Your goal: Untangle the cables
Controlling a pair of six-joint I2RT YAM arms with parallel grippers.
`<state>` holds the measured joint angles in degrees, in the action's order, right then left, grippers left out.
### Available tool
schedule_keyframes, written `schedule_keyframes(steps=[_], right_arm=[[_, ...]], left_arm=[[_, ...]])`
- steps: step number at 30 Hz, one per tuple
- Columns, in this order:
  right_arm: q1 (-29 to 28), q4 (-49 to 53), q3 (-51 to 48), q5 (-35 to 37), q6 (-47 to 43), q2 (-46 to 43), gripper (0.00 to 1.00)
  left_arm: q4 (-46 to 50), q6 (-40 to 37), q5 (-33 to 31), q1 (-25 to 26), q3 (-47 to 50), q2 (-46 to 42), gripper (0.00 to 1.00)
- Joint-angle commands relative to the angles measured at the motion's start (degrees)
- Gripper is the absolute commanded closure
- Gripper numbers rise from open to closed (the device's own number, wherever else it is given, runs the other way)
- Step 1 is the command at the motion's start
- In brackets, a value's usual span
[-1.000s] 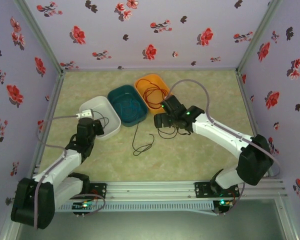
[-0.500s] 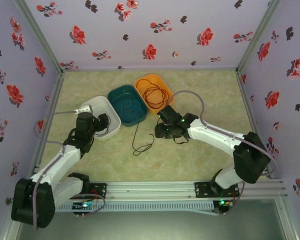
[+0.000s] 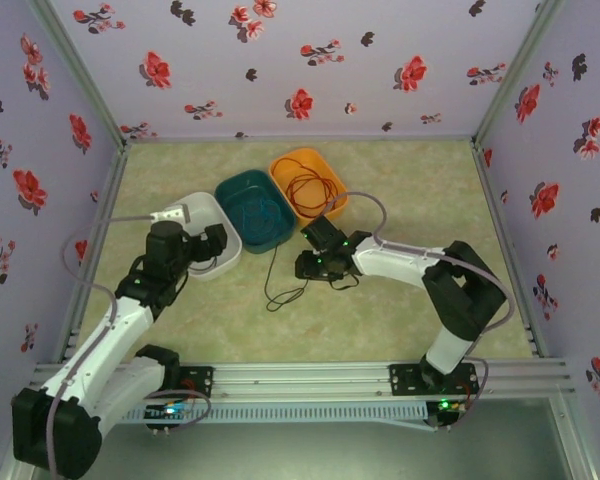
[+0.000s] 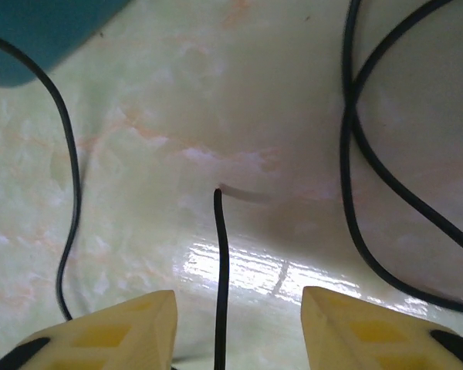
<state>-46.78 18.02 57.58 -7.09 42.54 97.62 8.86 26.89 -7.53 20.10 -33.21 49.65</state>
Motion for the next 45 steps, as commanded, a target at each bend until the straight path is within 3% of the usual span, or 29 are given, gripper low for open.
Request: schedule_keyframes(steps=[1, 5, 8, 25, 34, 41, 45], right_arm=[[-0.36, -3.61, 0.12, -2.87, 1.55, 1.72, 0.66], [-0.33, -5.45, -0.04, -4.46, 0.99, 1.43, 0.91], [-0.26, -4.63, -0.19, -3.59, -1.58, -1.24, 1.00], [-0.18, -2.73, -2.56, 1.77, -12.22, -23.47, 1.00], [-0.18, -7.20, -5.68, 11.33, -12.73, -33.39, 1.00], [-0.21, -16.36, -8.80, 14.39, -12.70, -36.81, 1.00], [-0.16, -18.79, -9.06, 15.31, -12.84, -37.34, 1.00]], left_arm=[[0.87, -0.09, 1.11, 1.40, -1.72, 0.67, 0.00], [-0.03, -0.29, 1.11, 2.46, -2.28, 2.18, 0.00], [-0.16, -0.55, 1.21, 3.14, -2.69, 3.25, 0.00], [-6.91, -7.44, 10.06, 10.80, -3.63, 5.70, 0.01], [-18.70, -14.56, 18.20, 17.09, -2.05, 5.20, 0.13], [-13.68, -17.40, 19.66, 21.02, -5.94, 8.95, 0.16], [-14.18, -13.80, 19.66, 22.21, -6.12, 12.23, 0.16]])
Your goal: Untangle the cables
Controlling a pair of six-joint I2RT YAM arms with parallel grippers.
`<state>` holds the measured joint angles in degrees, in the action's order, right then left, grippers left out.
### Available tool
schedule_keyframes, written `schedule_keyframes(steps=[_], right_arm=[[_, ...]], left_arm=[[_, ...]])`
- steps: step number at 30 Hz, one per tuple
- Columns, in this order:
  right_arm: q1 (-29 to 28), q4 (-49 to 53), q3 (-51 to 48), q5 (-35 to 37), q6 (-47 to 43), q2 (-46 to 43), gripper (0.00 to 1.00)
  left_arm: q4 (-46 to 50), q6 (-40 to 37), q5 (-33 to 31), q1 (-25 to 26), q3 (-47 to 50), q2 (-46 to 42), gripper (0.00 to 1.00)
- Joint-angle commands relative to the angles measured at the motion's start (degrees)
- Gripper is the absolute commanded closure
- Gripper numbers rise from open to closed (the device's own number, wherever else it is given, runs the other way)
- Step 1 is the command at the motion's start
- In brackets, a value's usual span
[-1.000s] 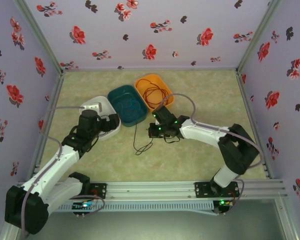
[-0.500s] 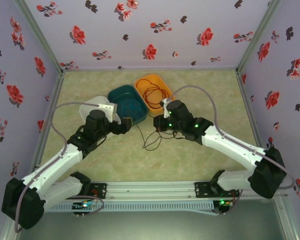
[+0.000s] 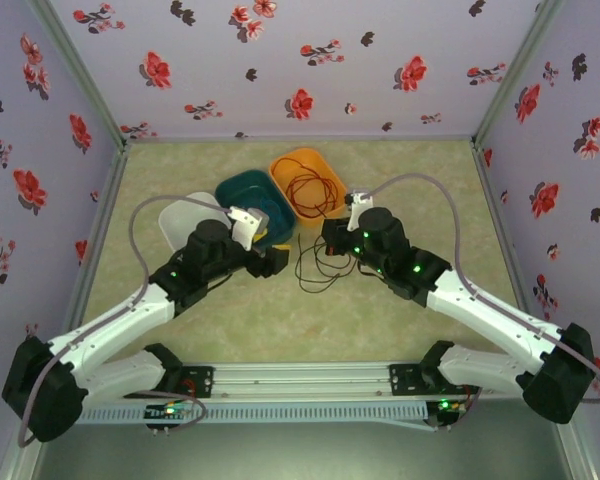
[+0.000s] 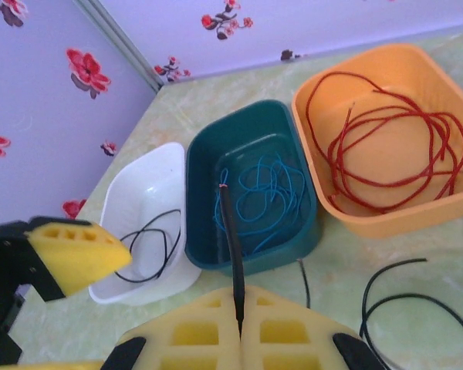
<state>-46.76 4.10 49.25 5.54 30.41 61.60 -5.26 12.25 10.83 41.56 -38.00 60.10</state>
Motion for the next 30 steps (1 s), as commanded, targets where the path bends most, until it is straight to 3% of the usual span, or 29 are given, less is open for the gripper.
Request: schedule_keyframes(steps=[1, 9, 20, 22, 28, 30], right_arm=[[-0.24, -5.33, -0.74, 2.88, -0.71, -1.49, 1.00], [-0.26, -8.45, -1.86, 3.16, 0.19, -2.07, 1.00], [-0.23, -12.60, -3.01, 1.49, 1.66, -2.13, 1.00], [-0.23, -12.62, -3.19, 1.65, 1.62, -2.47, 1.00], [-0.22, -11.52, -3.22, 2.84, 1.57, -2.89, 1.00], [-0.23, -9.95, -3.07, 4.12, 1.19, -3.11, 0.99]], left_arm=[[-1.06, 2.63, 1.30, 0.97, -1.07, 2.71, 0.16], [-10.32, 11.19, 1.38, 3.58, 0.42, 7.38, 0.18], [-13.11, 15.52, 1.91, 4.45, -0.76, 13.12, 0.36], [-13.03, 15.40, 1.91, 4.54, -0.85, 13.18, 0.47], [-12.16, 14.63, 2.00, 4.64, -1.86, 12.80, 0.96], [-10.66, 13.33, 2.00, 4.58, -2.66, 12.13, 1.00]])
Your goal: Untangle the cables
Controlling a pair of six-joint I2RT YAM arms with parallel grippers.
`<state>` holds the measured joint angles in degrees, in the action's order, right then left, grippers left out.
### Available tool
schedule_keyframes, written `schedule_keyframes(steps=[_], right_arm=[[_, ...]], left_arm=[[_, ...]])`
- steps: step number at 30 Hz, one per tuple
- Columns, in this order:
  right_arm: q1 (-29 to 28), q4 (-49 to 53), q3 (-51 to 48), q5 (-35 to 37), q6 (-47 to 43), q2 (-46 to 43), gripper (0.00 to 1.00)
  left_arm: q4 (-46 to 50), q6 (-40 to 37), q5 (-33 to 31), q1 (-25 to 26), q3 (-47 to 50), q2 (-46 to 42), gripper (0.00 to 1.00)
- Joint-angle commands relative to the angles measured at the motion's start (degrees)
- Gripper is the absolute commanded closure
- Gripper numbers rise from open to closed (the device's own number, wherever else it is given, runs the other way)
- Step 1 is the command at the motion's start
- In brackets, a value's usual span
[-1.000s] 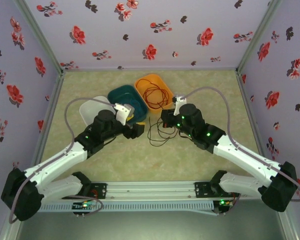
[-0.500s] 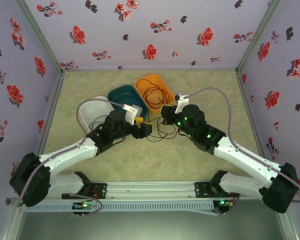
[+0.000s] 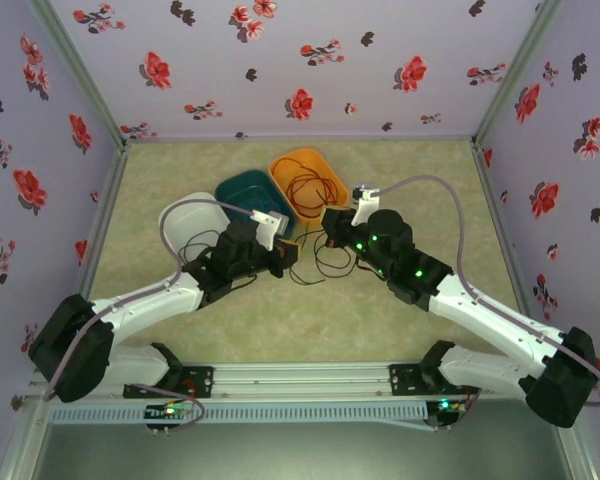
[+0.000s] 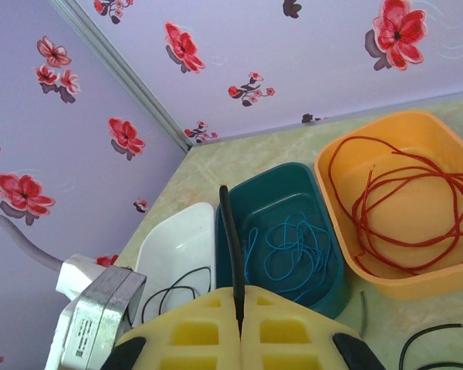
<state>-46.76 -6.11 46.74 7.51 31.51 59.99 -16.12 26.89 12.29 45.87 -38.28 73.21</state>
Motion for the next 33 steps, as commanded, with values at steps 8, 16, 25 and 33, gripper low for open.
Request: schedule_keyframes(steps=[8, 16, 25, 33], right_arm=[[-0.17, 13.30, 2.58, 12.03, -3.53, -4.66, 0.26], [0.28, 20.85, 3.27, 21.00, -6.63, -13.06, 0.01], [0.45, 23.47, 1.34, 25.29, -6.63, -21.03, 0.01], [0.68, 24.54, 1.82, 26.08, -6.47, -19.28, 0.01]], left_arm=[[9.37, -9.04, 0.31, 0.08, -8.14, -6.62, 1.00], [15.89, -12.56, -5.64, -3.55, -12.86, -11.64, 1.00], [12.26, -11.11, -8.52, -14.18, -8.91, -16.88, 1.00], [5.14, -3.04, -8.62, -22.58, 0.12, -22.69, 1.00]])
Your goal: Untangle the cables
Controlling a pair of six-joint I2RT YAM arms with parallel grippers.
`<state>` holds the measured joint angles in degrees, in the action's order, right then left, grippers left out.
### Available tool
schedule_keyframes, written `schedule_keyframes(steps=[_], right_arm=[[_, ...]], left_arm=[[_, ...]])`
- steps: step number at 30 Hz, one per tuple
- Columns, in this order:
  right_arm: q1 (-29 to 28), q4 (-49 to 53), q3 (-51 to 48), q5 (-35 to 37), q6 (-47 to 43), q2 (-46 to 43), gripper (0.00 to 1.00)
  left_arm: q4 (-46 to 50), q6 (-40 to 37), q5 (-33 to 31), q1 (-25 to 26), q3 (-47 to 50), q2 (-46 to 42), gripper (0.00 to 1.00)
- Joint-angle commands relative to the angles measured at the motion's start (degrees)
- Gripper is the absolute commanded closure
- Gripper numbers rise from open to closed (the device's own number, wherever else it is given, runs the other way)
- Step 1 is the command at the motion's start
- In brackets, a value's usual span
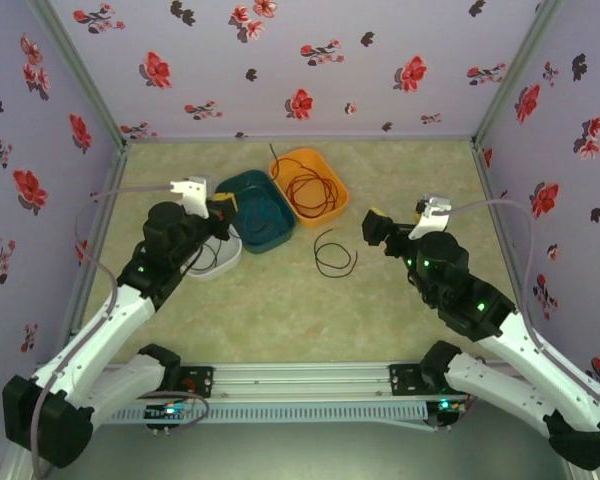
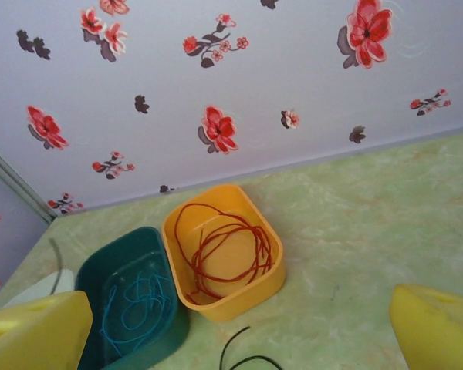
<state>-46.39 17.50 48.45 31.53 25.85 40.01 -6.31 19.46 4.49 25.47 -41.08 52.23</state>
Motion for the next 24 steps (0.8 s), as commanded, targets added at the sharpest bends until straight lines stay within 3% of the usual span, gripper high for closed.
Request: schedule_keyframes(steps=[1, 13, 24], right_arm=[[0.30, 0.86, 0.28, 2.03, -0.78, 1.16, 0.01], [0.55, 0.53, 1.39, 0.84, -0.37, 5.90, 0.01], [0.92, 0.15, 0.95, -0.76, 0.60, 7.35, 0.01]], left_arm=[[-5.37, 5.43, -0.88, -3.01, 4.06, -2.30, 1.00], [-5.18, 14.19, -3.47, -10.87, 15.85, -7.05, 1.00], [4.28, 17.61, -3.42, -18.85, 17.15, -2.10, 1.00]])
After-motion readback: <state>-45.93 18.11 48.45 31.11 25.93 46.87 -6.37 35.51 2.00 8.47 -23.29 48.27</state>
